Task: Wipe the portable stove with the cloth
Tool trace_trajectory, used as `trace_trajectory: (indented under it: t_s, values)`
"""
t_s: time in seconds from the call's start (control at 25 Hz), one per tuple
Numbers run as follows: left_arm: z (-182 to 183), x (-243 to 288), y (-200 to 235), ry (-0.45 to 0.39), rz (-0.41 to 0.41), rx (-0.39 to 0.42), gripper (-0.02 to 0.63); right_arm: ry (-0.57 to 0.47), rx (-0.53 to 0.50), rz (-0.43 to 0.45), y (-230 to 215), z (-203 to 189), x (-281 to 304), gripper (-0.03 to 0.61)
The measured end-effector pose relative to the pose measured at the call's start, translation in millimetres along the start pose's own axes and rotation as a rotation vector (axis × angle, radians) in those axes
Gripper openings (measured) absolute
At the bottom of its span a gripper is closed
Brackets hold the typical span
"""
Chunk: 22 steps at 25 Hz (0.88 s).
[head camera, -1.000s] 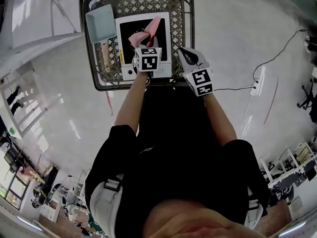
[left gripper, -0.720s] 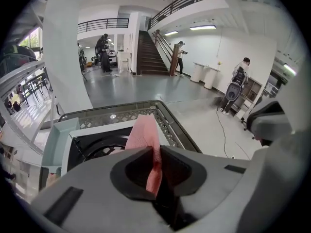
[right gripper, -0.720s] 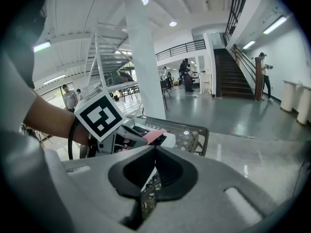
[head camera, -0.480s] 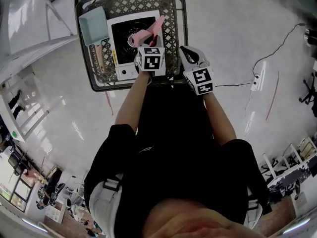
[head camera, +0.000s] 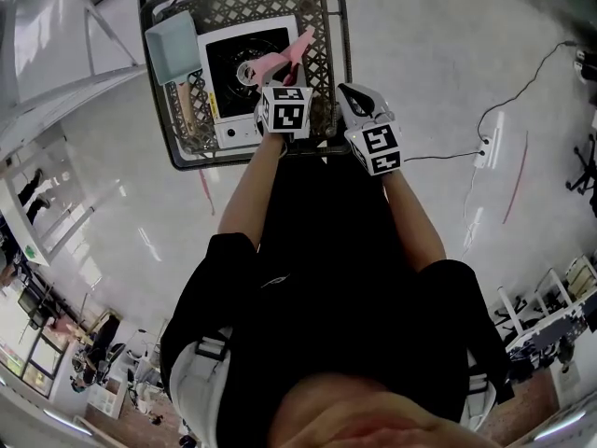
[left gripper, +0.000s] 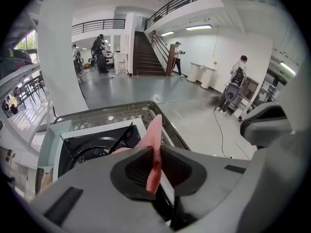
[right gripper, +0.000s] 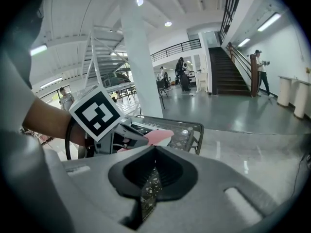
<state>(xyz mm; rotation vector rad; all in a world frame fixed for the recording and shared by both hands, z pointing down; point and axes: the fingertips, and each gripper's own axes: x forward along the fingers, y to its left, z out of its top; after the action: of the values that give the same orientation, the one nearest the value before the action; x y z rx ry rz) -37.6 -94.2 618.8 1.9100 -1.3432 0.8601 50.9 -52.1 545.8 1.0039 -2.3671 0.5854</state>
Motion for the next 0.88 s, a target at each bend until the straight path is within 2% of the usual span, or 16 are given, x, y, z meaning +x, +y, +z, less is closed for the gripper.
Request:
trace_trajectory:
  t_s: [0.2,0.36,0.6,0.88]
  values:
    - [7.0,-16.8,16.4,-0.030,0.025,-0.005,0.048,0.004,-0.004,0.042,11.4,3.4,14.5,0.003]
    - [25.5,-48.1,45.5,-0.090,0.054,-0.054,0.047,0.007,-0.003,0.093,27.5,17.3,37.4,0.003]
    - [35.6,-97.8,130.8,-0.147,0.163,-0.125,0.046,0.000,-0.021,0.183,68.4,56.5,97.6,0.003]
    - [44.2,-116.2,218.8,-0.163,0.248,-0.154,0.046,0.027,-0.035,0.175,88.5,94.6,149.5,0.003]
